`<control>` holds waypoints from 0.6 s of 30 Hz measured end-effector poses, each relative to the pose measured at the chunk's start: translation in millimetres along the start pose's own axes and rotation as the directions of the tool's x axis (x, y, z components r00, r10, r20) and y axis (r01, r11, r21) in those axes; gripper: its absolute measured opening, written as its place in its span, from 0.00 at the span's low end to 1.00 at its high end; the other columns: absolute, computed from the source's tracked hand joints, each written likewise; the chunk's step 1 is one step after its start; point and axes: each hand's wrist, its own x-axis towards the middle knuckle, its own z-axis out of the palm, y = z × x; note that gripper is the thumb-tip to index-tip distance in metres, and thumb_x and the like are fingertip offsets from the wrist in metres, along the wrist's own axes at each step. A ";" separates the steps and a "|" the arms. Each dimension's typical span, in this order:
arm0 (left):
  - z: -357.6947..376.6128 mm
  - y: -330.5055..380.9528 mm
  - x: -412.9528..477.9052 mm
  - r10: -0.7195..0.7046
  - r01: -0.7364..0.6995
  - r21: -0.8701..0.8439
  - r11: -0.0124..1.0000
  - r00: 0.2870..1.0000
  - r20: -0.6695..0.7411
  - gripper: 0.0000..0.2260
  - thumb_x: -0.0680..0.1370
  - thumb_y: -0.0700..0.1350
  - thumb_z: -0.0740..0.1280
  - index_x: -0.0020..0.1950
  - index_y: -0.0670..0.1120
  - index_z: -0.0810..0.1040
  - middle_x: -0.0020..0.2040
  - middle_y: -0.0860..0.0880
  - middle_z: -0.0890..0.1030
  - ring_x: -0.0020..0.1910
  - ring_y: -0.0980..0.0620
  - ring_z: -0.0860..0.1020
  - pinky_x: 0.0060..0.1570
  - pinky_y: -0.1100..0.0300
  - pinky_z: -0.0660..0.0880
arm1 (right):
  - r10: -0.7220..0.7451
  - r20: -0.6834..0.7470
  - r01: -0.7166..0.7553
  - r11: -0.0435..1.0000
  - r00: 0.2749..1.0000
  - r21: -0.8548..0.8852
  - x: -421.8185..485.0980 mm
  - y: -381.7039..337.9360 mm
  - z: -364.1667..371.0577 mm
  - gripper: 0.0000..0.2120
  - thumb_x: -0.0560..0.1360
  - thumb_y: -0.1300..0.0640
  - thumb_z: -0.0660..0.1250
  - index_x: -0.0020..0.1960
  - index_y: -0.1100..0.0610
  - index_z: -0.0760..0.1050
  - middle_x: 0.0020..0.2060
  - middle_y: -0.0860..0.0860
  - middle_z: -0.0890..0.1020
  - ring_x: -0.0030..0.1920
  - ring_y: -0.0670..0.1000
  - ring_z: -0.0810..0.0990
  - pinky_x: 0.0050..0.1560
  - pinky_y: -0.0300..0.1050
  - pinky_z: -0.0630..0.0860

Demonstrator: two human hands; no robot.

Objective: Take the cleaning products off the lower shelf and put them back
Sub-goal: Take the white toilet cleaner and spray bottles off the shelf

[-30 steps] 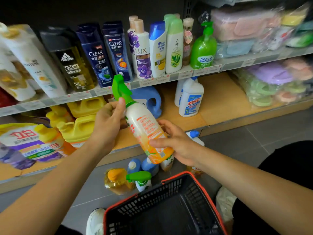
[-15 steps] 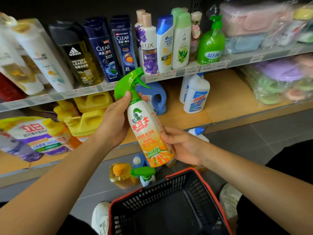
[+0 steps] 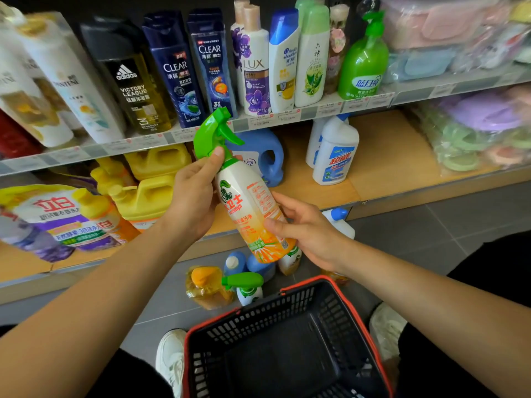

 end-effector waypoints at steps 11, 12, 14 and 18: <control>6.2 3.2 -9.2 -0.074 0.067 -0.072 0.995 0.992 -0.105 0.14 0.81 0.56 0.66 0.51 0.46 0.83 0.53 0.42 0.86 0.56 0.40 0.83 0.63 0.39 0.77 | -0.063 -0.133 0.034 0.978 0.989 -0.207 -1.5 -1.0 9.7 0.34 0.67 0.61 0.80 0.69 0.48 0.71 0.60 0.53 0.81 0.57 0.49 0.82 0.53 0.44 0.81; 6.5 4.4 -8.5 -0.095 0.087 -0.097 0.992 0.992 -0.083 0.16 0.81 0.57 0.65 0.56 0.46 0.82 0.56 0.41 0.85 0.59 0.40 0.82 0.65 0.39 0.76 | -0.035 -0.109 0.020 0.991 0.993 -0.135 -2.3 -2.8 8.7 0.33 0.68 0.63 0.79 0.68 0.49 0.72 0.60 0.55 0.81 0.59 0.52 0.82 0.55 0.46 0.81; 6.6 6.9 -5.9 -0.146 0.141 -0.168 0.976 0.989 -0.016 0.23 0.80 0.58 0.64 0.67 0.43 0.78 0.59 0.42 0.84 0.62 0.43 0.81 0.69 0.41 0.73 | 0.027 -0.035 -0.027 0.999 0.999 0.020 -3.6 -5.8 7.1 0.29 0.70 0.65 0.76 0.69 0.51 0.73 0.62 0.59 0.80 0.62 0.57 0.81 0.61 0.54 0.79; 6.3 16.3 -3.6 -0.189 0.218 -0.240 0.946 0.972 0.138 0.16 0.82 0.54 0.62 0.63 0.46 0.77 0.52 0.50 0.85 0.57 0.50 0.81 0.64 0.49 0.75 | 0.114 0.150 -0.141 0.972 0.982 0.186 -5.5 -6.4 5.9 0.26 0.74 0.65 0.69 0.71 0.56 0.71 0.65 0.61 0.78 0.63 0.60 0.78 0.66 0.60 0.72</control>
